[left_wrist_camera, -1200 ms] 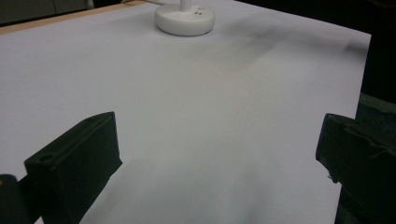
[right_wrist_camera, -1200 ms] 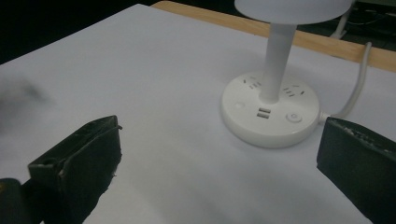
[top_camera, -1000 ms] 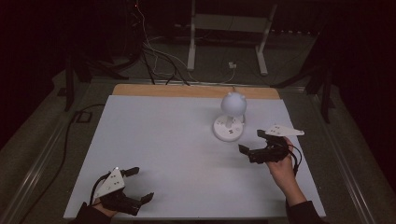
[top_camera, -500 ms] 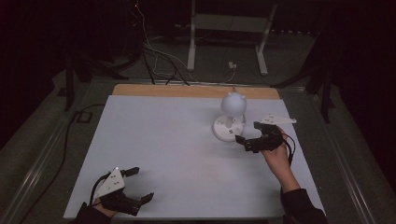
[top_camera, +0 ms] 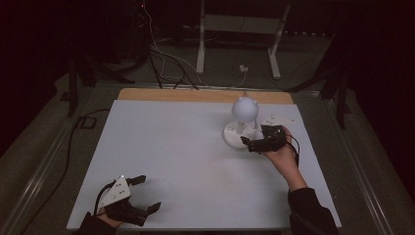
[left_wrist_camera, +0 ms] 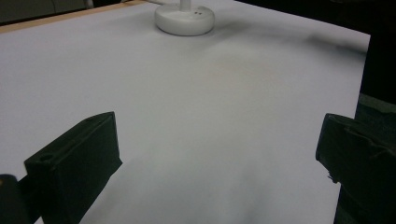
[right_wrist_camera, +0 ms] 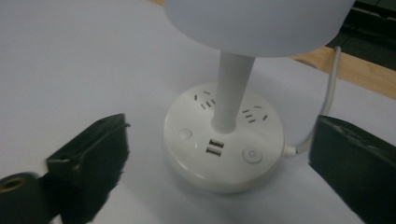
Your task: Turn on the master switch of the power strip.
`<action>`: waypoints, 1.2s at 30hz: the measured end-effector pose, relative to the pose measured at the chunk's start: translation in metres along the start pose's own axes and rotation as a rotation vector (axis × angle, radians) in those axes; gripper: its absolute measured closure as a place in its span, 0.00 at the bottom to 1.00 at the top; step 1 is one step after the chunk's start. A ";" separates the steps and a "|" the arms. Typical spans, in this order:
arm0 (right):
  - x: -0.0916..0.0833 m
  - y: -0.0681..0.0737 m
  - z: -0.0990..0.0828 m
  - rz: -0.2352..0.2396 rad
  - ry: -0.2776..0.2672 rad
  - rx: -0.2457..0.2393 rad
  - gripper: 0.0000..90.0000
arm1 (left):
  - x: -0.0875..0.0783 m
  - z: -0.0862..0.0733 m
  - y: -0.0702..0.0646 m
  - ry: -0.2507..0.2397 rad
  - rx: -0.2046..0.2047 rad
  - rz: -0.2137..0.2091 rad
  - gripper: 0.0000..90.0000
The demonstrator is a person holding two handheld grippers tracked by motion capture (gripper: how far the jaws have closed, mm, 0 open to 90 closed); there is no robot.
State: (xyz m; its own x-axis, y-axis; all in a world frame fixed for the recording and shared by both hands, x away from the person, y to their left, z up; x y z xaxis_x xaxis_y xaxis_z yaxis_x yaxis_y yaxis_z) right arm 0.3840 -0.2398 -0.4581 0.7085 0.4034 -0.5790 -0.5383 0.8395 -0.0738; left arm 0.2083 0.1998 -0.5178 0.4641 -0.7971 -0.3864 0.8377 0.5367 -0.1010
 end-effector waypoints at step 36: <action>0.032 -0.012 -0.010 -0.087 -0.003 0.024 1.00 | 0.001 0.000 0.001 0.004 -0.003 -0.003 0.00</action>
State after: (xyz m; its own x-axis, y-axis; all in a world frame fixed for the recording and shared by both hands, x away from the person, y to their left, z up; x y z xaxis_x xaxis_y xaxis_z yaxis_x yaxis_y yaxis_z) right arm 0.4083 -0.2410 -0.4839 0.7535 0.3301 -0.5686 -0.4640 0.8797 -0.1043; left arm 0.2091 0.1995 -0.5187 0.4606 -0.7972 -0.3902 0.8381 0.5354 -0.1044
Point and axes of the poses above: each handheld gripper's, and its own axes: x roughly forward along the jaws, z roughly out of its top, y roughly to its left, the point moved 1 cm from there along x, roughly forward along the jaws, and after that the axes turned 4 degrees about -z, right-handed, at the moved point
